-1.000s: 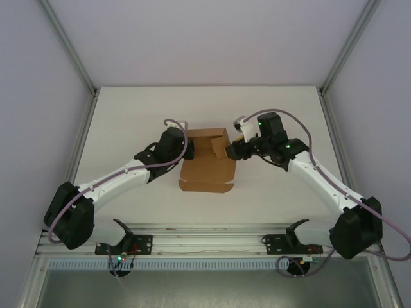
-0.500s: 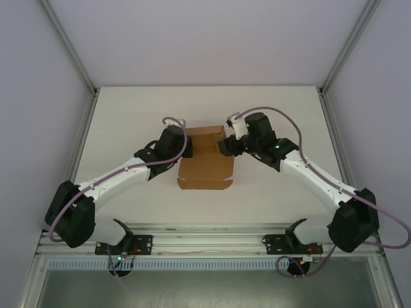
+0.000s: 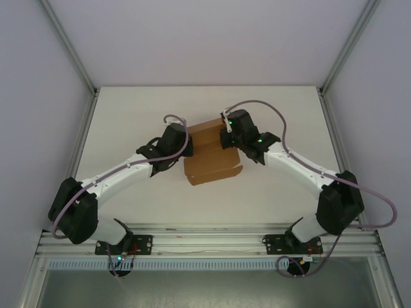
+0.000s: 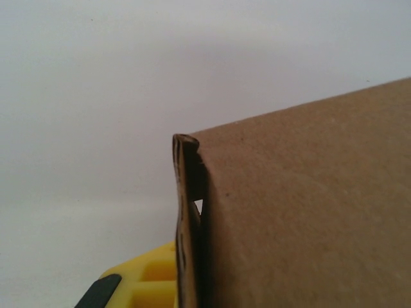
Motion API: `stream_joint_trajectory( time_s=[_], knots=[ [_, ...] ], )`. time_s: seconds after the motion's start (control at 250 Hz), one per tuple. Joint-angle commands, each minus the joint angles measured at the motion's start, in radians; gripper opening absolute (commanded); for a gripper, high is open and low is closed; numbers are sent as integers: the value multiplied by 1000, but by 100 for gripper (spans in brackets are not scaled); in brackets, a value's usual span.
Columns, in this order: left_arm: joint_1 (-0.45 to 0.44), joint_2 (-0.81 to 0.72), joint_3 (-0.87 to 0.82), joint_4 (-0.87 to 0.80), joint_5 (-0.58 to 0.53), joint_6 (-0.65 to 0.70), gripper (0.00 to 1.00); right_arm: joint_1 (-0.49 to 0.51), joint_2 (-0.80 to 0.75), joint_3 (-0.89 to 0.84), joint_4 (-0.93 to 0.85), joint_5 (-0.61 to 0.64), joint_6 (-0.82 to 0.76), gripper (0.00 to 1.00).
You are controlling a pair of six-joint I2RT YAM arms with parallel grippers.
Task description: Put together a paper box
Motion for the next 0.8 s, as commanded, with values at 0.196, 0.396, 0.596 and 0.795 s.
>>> stream_joint_trajectory(
  time_s=[0.196,0.396,0.596,0.795],
  knots=[
    [-5,3,83,-111,-39,-145,0,16,145,59,-132,575,72,0],
    [-4,24,112,-139,-44,-175,0,31,212,111,-204,748,79,0],
    [-3,47,136,-132,-17,-178,0,68,252,142,-165,833,67,0],
    [-4,49,144,-139,-12,-184,0,75,292,175,-167,794,68,0]
  ],
)
